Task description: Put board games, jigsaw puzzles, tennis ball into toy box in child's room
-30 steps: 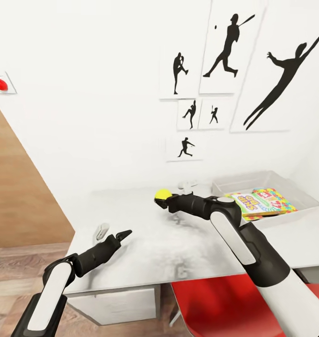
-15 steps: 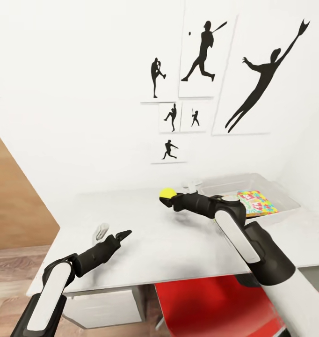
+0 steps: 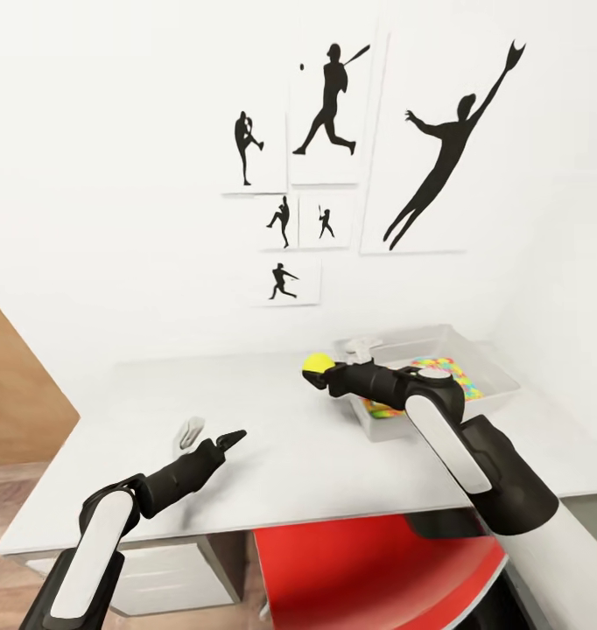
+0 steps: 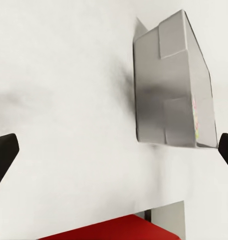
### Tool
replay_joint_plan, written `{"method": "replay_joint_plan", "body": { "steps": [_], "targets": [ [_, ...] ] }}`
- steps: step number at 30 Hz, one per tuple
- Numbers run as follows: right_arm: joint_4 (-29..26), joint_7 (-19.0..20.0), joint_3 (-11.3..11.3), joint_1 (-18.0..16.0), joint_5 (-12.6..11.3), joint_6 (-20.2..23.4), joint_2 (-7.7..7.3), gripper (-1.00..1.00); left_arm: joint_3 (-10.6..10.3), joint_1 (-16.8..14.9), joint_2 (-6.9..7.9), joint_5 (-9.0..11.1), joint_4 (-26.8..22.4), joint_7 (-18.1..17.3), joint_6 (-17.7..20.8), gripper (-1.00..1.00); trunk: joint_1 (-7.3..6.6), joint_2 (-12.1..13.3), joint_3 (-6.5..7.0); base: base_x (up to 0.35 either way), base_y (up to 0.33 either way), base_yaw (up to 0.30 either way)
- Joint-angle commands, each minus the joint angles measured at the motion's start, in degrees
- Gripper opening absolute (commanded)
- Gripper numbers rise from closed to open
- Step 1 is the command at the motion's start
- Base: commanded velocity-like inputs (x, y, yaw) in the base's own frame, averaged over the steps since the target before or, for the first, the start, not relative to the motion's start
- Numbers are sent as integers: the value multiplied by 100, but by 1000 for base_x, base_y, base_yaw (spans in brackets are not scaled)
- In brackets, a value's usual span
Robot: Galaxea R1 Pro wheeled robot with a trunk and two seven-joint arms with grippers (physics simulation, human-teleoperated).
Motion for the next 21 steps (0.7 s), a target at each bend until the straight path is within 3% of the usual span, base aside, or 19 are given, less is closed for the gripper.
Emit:
{"method": "replay_joint_plan", "body": {
  "steps": [1,7,21],
  "targets": [
    [-5,-63,19,-3,-67,7,-4,-100,6,-4,0,61,-8,59,28,100,2,-8,0,0,-320,0],
    [-5,-63,45,2,-67,-11,-4,-100,13,2,15,61,-5,55,28,100,2,-8,55,0,-124,0],
    [-14,-54,208,-4,-67,-30,37,-100,32,6,24,61,-1,51,28,100,2,-8,186,0,-11,0]
  ]
}}
